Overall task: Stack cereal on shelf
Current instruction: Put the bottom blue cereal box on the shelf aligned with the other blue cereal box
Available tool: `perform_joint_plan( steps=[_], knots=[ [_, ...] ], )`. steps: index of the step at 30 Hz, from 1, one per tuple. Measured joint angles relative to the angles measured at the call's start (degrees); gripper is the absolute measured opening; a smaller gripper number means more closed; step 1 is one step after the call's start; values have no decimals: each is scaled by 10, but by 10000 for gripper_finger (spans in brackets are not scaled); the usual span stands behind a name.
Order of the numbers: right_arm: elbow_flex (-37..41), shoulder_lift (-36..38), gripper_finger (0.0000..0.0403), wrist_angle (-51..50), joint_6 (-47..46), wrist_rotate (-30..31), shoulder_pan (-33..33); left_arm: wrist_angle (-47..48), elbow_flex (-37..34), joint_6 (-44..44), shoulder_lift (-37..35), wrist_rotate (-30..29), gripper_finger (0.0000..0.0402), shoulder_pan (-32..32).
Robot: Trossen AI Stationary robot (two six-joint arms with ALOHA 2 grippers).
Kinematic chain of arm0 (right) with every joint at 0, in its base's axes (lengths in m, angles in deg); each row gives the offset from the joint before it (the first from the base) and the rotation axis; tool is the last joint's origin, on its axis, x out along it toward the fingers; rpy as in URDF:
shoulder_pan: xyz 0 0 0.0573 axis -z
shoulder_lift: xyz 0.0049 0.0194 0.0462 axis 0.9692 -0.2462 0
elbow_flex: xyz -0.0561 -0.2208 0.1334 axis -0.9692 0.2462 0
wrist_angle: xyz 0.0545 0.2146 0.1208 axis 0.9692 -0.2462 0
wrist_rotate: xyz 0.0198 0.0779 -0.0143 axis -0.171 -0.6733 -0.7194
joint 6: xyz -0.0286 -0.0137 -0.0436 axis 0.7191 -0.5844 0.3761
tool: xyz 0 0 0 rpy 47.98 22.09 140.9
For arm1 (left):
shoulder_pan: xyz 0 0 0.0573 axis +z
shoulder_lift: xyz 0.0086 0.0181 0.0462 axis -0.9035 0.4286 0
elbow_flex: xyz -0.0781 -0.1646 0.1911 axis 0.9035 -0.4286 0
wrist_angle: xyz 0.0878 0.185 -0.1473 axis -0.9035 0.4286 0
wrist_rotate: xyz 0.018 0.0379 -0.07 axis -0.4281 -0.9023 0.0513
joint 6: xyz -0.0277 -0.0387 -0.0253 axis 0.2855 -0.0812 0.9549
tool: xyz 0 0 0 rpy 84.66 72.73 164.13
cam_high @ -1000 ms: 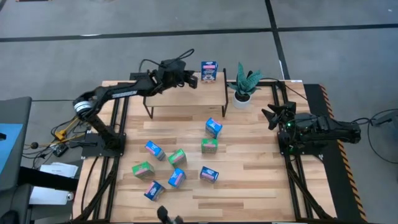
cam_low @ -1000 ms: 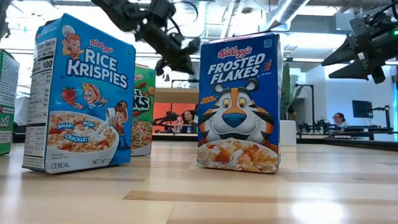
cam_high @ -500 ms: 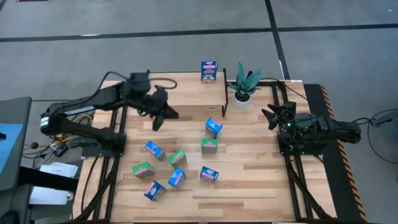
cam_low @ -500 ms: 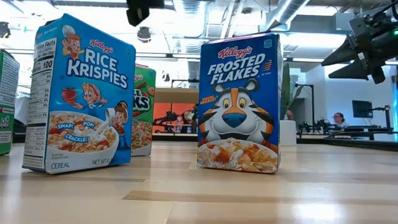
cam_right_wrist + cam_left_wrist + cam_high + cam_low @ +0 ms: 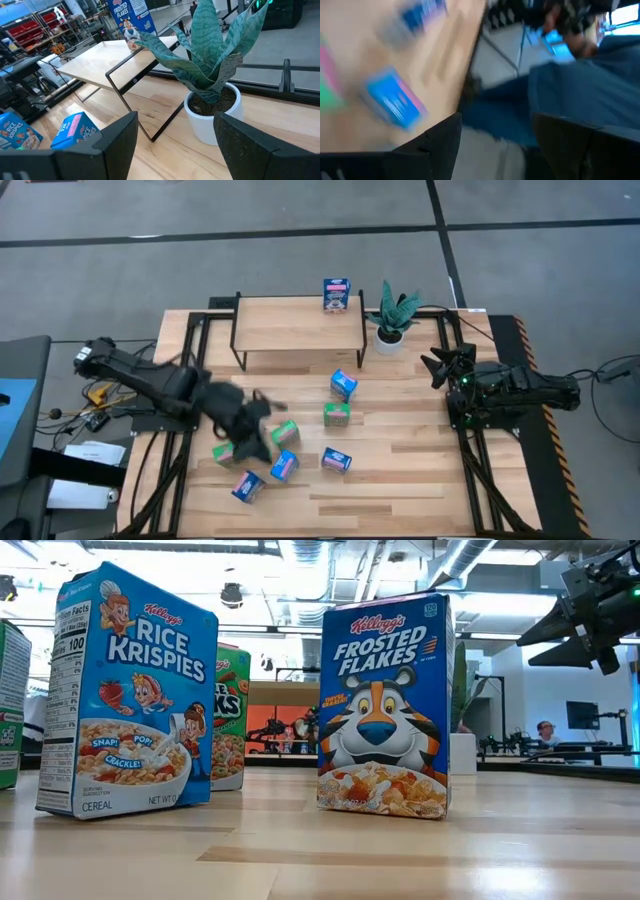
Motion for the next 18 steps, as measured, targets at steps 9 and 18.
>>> perform_joint_plan(
  steps=[9, 18],
  knots=[
    [0, 0, 286, 0, 0, 0, 0, -5, 0, 204, 41, -16, 211, -130],
    [0, 0, 286, 0, 0, 0, 0, 81, 0, 252, 56, -56, 210, -192]
  ],
)
